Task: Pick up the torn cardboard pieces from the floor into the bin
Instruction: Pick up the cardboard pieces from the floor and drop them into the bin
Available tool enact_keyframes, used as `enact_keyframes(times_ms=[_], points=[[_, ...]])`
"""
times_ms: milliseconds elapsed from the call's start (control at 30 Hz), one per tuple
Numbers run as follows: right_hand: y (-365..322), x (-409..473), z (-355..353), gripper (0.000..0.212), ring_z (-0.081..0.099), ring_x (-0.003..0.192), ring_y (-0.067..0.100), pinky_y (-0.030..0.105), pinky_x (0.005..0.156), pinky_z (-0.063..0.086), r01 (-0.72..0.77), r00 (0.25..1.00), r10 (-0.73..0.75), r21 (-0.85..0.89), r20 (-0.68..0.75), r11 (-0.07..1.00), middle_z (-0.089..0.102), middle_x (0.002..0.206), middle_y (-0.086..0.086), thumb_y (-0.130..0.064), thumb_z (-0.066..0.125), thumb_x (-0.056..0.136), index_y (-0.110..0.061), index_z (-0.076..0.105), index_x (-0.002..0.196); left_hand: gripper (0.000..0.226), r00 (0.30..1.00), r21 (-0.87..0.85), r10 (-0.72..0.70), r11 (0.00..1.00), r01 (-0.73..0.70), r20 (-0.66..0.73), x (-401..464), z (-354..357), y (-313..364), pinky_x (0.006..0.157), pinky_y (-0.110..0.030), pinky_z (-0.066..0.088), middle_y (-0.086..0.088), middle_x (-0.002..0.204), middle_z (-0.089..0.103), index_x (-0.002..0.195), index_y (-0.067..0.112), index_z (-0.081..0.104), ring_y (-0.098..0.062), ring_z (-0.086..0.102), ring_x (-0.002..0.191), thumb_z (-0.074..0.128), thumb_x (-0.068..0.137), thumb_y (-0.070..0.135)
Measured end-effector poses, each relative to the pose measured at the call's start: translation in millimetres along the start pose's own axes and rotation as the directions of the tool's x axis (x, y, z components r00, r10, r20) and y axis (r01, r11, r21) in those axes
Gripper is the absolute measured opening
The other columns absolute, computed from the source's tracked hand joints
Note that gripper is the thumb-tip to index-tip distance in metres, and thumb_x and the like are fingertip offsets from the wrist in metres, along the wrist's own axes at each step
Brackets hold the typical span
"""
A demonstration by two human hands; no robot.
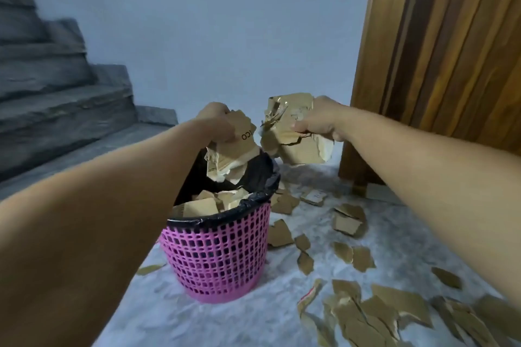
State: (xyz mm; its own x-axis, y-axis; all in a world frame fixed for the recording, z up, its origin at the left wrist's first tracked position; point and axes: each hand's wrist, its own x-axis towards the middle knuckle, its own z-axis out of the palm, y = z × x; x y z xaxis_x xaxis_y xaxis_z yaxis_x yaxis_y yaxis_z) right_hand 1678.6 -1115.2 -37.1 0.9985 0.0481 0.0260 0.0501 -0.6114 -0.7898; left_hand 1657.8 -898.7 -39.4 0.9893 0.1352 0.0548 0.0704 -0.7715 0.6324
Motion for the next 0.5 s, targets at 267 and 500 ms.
enact_keyframes(times_ms=[267,500], points=[[-30,13,115,0.064,0.055,0.108,0.028,0.029,0.074,0.046,0.068,0.998,-0.066,-0.107,0.021,0.992,0.055,0.121,0.011,-0.041,0.067,0.088,0.000,0.045,0.132,0.057,0.992,0.040,-0.124,0.991,0.125,-0.018,7,-15,-93,0.088,-0.043,0.054,-0.013,0.124,0.053,0.126,0.004,0.046,-0.031,0.057,0.109,0.077,0.080,0.019],[-2,12,100,0.046,0.069,0.089,0.031,0.044,0.084,0.059,-0.005,0.998,0.010,-0.090,0.063,0.996,0.066,0.099,0.017,-0.032,0.075,0.084,0.005,0.062,0.109,0.049,0.998,0.113,-0.051,0.992,0.056,-0.042,11,9,-95,0.094,-0.039,0.051,-0.012,0.116,0.062,0.120,0.004,0.056,-0.030,0.059,0.109,0.077,0.079,0.022]])
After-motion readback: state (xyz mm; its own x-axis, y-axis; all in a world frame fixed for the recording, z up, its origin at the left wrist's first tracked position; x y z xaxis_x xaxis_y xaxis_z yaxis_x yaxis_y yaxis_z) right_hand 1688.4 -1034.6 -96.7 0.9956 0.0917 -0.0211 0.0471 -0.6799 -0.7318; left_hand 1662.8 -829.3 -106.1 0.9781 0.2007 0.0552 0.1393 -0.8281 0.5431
